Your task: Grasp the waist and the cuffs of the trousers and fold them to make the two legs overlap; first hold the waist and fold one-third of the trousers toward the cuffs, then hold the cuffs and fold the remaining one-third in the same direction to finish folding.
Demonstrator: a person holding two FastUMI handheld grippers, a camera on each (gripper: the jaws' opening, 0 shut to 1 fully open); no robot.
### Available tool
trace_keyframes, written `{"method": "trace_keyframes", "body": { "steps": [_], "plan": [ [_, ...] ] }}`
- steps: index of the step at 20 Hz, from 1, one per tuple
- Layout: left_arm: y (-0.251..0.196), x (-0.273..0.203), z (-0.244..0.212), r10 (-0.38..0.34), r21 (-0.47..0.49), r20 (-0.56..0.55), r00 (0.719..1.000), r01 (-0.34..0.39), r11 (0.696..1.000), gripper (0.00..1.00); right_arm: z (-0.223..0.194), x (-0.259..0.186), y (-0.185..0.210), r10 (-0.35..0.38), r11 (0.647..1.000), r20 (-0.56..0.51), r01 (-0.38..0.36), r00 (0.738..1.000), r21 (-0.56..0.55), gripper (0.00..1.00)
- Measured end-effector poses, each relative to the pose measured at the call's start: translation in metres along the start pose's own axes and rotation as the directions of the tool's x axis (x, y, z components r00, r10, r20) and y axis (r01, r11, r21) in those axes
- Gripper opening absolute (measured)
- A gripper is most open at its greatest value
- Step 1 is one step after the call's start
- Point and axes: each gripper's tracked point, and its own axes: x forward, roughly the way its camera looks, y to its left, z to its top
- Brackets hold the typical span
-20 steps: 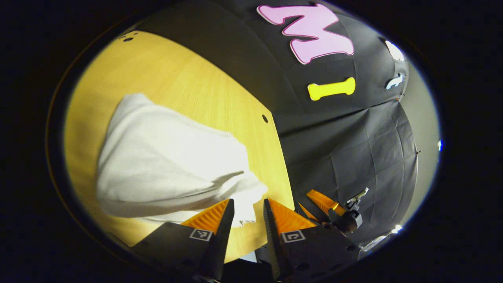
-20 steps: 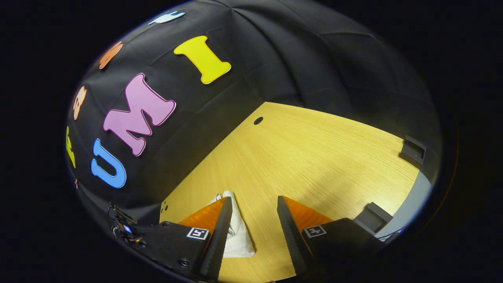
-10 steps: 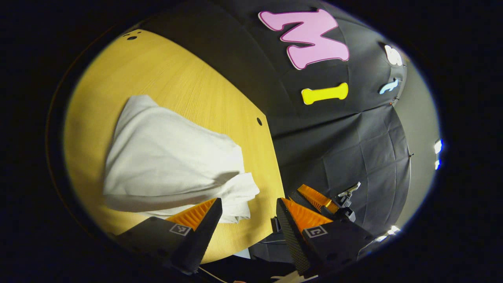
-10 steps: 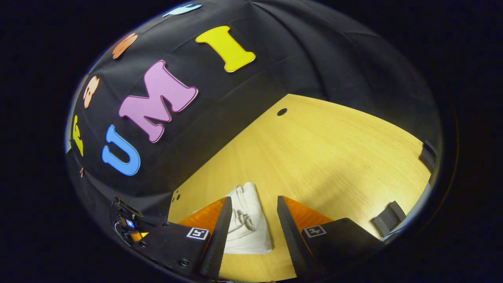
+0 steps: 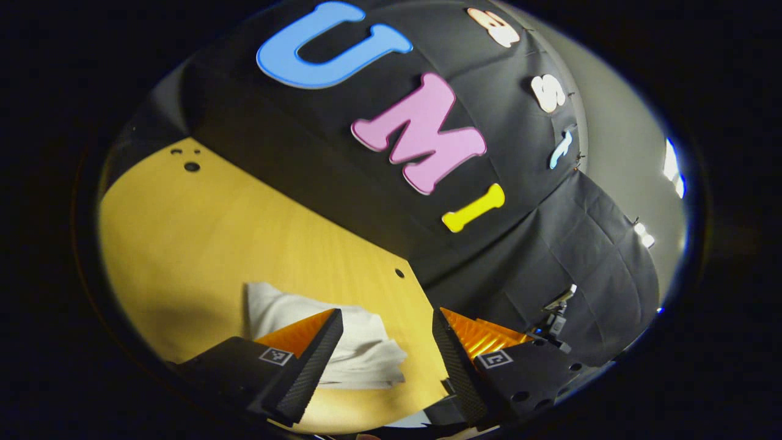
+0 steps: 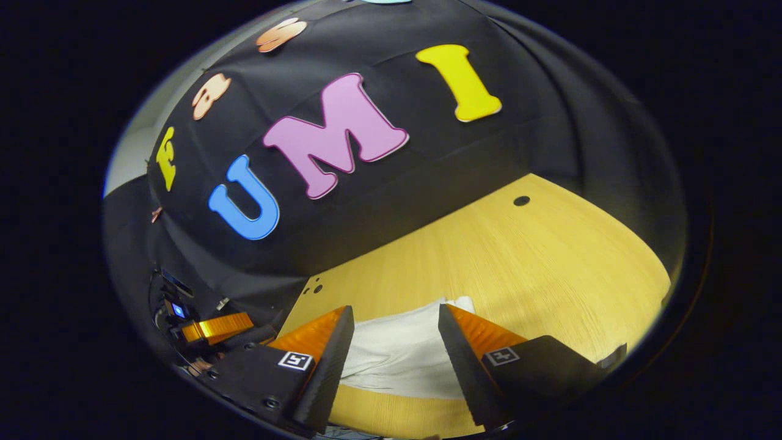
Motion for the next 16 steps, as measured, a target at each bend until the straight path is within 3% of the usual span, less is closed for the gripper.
{"method": "trace_keyframes", "body": {
  "steps": [1,2,7,12,16],
  "plan": [
    [0.001,-0.013,0.013,0.024,0.022,0.048,0.999,-0.025,0.999,1.0,0.004,-0.003,0.01,0.008,0.999,0.013,-0.007,1.0,-0.051,0.88],
    [-0.001,-0.025,0.023,0.038,0.037,0.091,0.995,-0.042,0.998,0.93,0.008,-0.004,0.02,0.017,0.995,0.03,-0.014,0.999,-0.096,0.94],
    [-0.004,-0.087,0.044,0.077,0.057,0.212,0.974,-0.091,0.994,0.94,0.008,-0.003,0.074,0.07,0.958,0.064,-0.05,0.995,-0.281,0.98],
    [0.007,-0.122,0.039,0.093,0.013,0.232,0.968,-0.099,0.995,0.95,-0.027,0.007,0.11,0.122,0.941,-0.026,-0.124,0.992,-0.314,0.98],
    [0.024,-0.148,0.031,0.135,-0.011,0.247,0.96,-0.137,0.991,0.95,-0.03,0.015,0.123,0.122,0.948,-0.029,-0.125,0.992,-0.292,0.98]
  ]
}}
